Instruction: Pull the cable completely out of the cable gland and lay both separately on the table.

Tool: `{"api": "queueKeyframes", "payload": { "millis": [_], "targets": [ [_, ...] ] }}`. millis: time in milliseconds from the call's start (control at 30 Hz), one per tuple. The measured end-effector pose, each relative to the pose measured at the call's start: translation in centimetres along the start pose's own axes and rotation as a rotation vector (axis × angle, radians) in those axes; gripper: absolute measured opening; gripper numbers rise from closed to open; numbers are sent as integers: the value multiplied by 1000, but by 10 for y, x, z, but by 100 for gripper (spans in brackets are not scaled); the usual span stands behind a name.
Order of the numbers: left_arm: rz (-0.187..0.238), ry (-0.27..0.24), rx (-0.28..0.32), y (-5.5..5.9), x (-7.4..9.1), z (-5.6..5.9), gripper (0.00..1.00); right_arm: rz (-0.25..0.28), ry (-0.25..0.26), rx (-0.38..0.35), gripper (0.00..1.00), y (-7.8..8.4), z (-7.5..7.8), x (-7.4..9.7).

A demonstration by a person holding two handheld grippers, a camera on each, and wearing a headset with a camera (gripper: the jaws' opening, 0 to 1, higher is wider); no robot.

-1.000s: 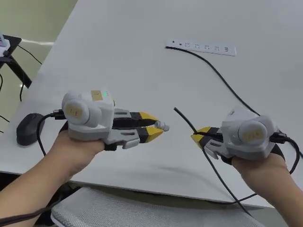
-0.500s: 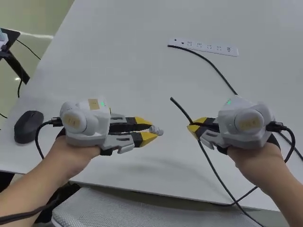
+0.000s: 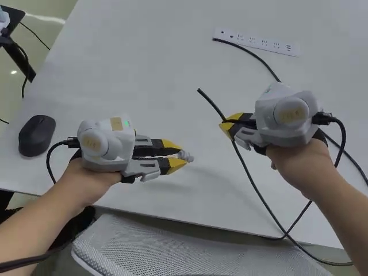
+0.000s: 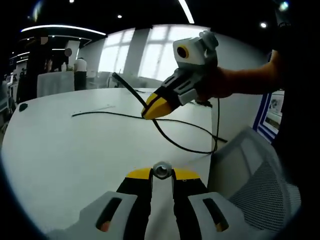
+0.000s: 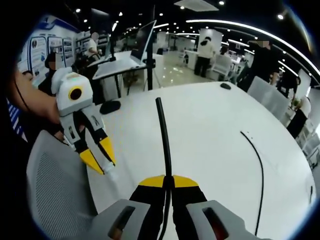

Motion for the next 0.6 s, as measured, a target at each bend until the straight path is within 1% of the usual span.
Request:
{"api": "queueKeyframes", "payload": {
  "millis": [33, 67, 333, 467, 600],
  "targets": [
    [-2, 1, 2, 2, 1, -1, 15, -6, -6, 4, 0, -1, -1, -6],
    [-5, 3, 5, 5, 2, -2, 15, -8, -8, 7, 0, -2, -1, -8],
    [-15, 14, 30, 17, 11, -10, 15, -31, -42, 41, 0, -11, -6, -41],
    [-21, 20, 40, 25, 16, -16, 15, -50, -65, 61, 0, -11, -11, -58],
    [-18, 18, 56, 31, 19, -22, 15, -68, -90, 78, 0, -10, -14, -74]
  ]
}}
Point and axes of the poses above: the centre of the closed fingertips' face, and the gripper's own axes: x roughly backward along the fingers, z roughly to its right, y roughly out of its underside, the point moved 4 cm from there along x, roughly backward along the fingers, and after that the axes turned 14 degrees about z, right-handed, at the moved point
